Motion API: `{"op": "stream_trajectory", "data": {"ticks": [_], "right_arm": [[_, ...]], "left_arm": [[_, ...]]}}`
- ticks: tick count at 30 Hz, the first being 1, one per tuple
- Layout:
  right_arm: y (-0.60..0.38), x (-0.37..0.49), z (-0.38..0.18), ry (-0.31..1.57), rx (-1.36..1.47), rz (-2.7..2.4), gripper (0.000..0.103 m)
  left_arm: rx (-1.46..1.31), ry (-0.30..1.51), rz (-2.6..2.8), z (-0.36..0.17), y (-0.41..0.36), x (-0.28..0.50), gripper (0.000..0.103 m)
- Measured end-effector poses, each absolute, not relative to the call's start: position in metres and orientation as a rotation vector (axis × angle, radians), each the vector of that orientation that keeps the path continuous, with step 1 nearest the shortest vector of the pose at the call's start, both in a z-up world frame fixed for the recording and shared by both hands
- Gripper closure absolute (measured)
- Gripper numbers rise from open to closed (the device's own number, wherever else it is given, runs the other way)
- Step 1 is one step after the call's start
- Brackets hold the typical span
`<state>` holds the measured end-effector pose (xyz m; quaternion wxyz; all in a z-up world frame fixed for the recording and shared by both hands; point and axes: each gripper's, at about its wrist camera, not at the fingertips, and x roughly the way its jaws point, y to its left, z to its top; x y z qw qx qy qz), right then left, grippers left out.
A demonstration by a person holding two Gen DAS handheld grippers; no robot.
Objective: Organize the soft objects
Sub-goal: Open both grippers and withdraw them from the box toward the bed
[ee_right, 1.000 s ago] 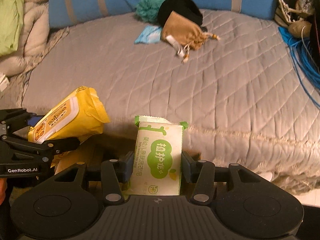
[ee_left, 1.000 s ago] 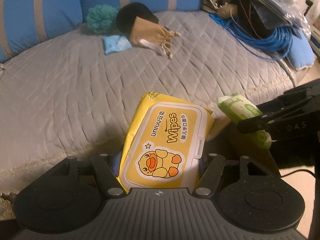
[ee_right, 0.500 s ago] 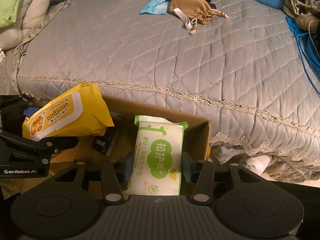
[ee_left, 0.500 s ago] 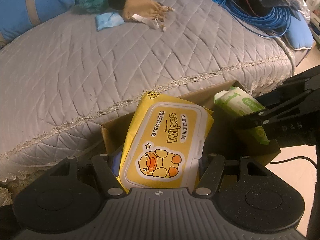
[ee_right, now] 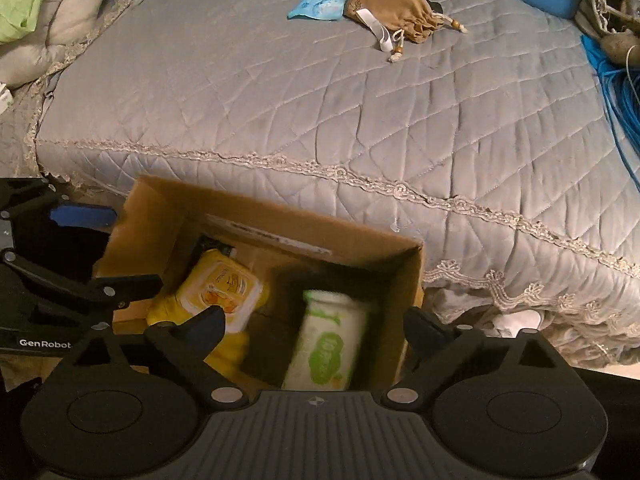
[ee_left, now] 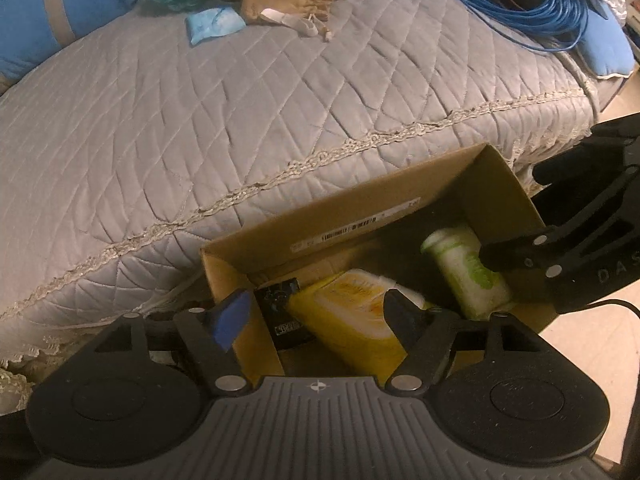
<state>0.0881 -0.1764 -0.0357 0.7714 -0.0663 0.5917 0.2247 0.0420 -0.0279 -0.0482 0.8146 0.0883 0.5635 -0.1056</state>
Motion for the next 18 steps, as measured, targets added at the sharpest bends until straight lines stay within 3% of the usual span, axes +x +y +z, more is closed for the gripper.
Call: {"op": "stream_trajectory", "data": {"ticks": [8,18], "right_arm": [[-0.1768,0.0899,-0.0364,1.278,-0.145,0.468,0.000],[-0.1778,0.0900,-0.0343,1.260,-0.136,0.451,0.000]], "left_arm": [[0.174,1.197,-0.213,-0.0465,-0.0261,0.0431,0.030],[0.158,1.183,-0.199,-0.0438,-0.0259,0.0438,0.030]]}}
